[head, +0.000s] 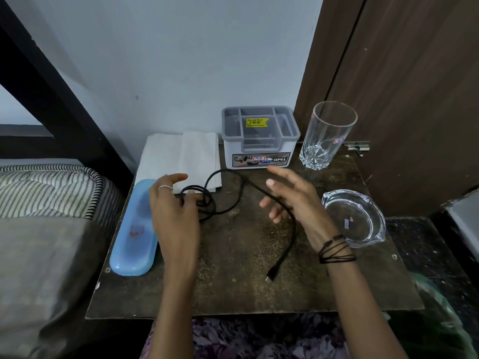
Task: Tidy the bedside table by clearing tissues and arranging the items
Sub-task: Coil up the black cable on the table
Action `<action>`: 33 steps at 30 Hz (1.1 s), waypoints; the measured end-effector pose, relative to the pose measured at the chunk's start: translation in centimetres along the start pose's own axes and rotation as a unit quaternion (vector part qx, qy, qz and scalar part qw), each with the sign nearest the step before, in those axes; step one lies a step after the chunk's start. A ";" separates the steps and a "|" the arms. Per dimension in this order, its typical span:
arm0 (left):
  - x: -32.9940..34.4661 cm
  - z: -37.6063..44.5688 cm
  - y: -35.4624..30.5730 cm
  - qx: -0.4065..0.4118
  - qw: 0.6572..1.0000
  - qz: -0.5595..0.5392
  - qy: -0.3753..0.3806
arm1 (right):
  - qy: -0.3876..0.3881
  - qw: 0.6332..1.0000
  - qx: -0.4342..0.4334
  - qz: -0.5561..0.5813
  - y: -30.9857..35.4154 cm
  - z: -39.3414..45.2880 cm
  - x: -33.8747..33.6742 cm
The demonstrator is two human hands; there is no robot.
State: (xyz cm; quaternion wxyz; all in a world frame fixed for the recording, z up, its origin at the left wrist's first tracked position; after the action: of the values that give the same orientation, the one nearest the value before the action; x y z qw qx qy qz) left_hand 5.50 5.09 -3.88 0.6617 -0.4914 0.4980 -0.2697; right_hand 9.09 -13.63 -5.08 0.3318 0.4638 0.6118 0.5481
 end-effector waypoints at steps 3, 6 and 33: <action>0.5 -0.5 -0.5 0.049 0.976 0.210 -0.016 | 0.058 0.994 -0.041 0.087 0.6 -0.2 0.0; 1.3 -0.9 -1.3 0.064 0.957 0.282 -0.016 | 0.090 0.977 -0.064 0.184 0.6 -0.3 0.3; 6.1 -3.2 -3.9 0.049 0.789 -0.311 0.528 | -0.173 0.957 -0.171 -0.160 0.4 -0.2 -1.6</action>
State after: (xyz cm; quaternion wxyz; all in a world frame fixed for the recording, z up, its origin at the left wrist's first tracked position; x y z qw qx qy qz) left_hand 5.20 -2.72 -2.72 0.1994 -0.3680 0.5762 -0.7020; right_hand 9.52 -15.26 -4.85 0.5907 0.3839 0.5085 0.4950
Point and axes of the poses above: each hand's wrist, its own z-axis towards the middle knuckle, its own x-axis out of the palm, y = z × x, the point moved 2 cm from there along z, towards the middle knuckle, and after that the axes turned 12 degrees about y, right-handed, at the moved point
